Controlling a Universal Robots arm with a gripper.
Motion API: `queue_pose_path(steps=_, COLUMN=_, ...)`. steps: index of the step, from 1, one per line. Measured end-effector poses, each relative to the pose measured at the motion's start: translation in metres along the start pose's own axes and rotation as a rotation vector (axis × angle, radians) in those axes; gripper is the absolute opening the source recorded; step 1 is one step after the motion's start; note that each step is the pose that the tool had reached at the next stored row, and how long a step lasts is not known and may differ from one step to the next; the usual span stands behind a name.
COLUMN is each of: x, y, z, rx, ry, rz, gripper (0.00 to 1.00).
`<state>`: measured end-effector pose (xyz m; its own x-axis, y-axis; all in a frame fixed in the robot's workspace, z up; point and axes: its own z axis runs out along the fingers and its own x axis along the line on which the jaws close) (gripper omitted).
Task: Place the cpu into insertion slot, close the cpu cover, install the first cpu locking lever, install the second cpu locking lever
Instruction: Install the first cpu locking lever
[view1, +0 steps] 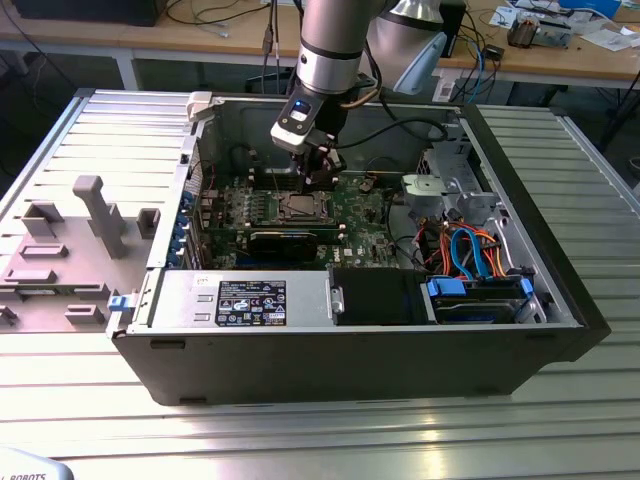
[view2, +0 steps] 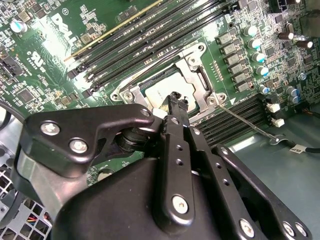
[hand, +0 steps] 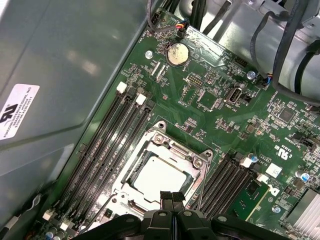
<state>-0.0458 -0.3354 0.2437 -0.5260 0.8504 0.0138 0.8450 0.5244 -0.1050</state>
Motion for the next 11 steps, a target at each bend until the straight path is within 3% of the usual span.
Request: queue_pose_path(steps=11, x=0.0000, y=0.0000, z=0.0000, rx=0.0001, ry=-0.0010, rz=-0.009, gripper=0.11)
